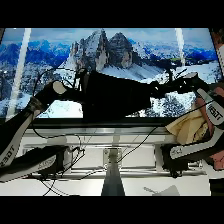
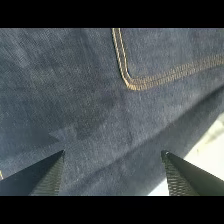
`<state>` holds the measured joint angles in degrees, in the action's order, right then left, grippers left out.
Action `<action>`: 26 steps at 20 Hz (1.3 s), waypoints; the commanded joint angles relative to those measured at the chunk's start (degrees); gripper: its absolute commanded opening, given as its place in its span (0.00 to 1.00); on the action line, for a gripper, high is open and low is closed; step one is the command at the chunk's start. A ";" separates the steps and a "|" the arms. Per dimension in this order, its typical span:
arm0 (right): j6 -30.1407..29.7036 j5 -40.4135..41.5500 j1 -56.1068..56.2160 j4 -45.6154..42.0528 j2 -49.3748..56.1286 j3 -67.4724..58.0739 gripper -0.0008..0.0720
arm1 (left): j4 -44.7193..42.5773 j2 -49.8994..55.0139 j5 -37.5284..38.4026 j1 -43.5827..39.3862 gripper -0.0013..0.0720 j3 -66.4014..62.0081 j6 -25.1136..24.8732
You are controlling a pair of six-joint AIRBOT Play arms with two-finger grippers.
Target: Fold the clothes and pants, and hang the long-sleeved shirts on hangers.
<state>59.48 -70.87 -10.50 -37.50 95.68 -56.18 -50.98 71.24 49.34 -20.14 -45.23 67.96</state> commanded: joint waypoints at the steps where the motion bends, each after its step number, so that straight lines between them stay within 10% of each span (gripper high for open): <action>1: -6.86 1.29 4.00 3.17 2.03 -0.26 0.57 | -0.04 1.03 -4.22 0.02 0.96 -0.04 -0.04; 3: -7.82 1.84 5.68 2.95 1.84 -2.64 0.09 | -1.57 2.01 -4.81 0.13 0.96 -0.04 -0.07; 4: -7.76 1.18 5.90 2.95 1.73 -4.85 0.07 | -4.17 2.03 -5.07 0.26 0.96 -0.09 -0.02; 9: 2.16 1.01 4.02 -4.20 -5.57 -18.08 0.06 | -17.14 -1.90 -4.59 3.63 0.96 -5.64 0.04; 22: 41.53 -14.73 -29.46 -48.94 -40.30 -36.61 0.06 | -17.57 -19.54 -5.20 16.41 0.96 -14.62 0.22; 26: 45.13 -23.54 -41.16 -55.28 -43.67 -36.61 0.06 | -17.57 -19.50 -5.22 16.33 0.96 -14.62 0.22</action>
<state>99.44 -87.94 -43.53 -86.02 55.20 -92.44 -68.49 52.38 44.21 -4.12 -59.75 68.16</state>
